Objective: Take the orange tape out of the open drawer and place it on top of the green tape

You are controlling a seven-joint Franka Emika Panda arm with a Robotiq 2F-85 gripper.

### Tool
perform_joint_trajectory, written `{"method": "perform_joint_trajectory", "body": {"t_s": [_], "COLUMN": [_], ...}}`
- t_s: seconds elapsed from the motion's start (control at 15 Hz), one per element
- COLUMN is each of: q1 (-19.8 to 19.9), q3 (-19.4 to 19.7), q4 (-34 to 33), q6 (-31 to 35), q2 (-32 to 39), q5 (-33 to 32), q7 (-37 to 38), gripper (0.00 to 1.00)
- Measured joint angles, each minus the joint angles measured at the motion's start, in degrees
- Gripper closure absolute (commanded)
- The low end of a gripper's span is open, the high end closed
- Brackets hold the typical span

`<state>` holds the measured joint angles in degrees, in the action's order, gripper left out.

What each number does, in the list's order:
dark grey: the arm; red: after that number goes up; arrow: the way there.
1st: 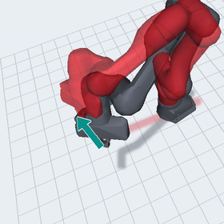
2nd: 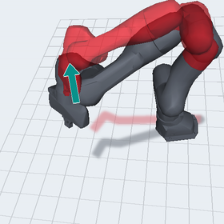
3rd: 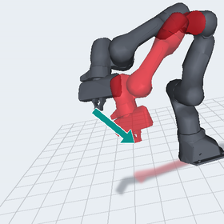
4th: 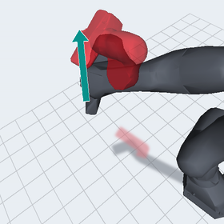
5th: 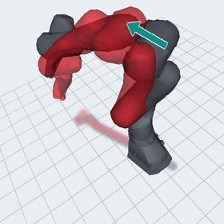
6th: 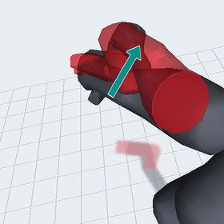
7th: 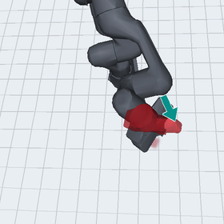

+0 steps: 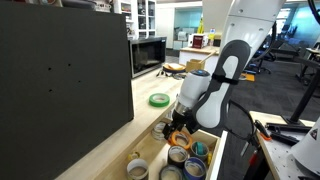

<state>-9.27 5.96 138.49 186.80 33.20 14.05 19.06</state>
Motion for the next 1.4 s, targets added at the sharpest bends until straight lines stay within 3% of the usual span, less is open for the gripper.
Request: {"method": "perform_joint_trajectory", "body": {"t_s": [0.87,0.93,1.07,1.4], "q1": [0.48,0.48,0.46,0.48], "q3": [-0.16,-0.16,-0.27,-0.28], "q4": [-1.21,-1.57,-2.22,-2.91], "q6": [-0.52,-0.66,-0.78,-0.78], "q2": [3.96,4.52,5.28,6.33], "q5": [0.82,0.90,0.95,0.96], "q7": [0.00,0.00,0.00,0.00], "gripper": [0.00,0.25,0.32,0.65]}}
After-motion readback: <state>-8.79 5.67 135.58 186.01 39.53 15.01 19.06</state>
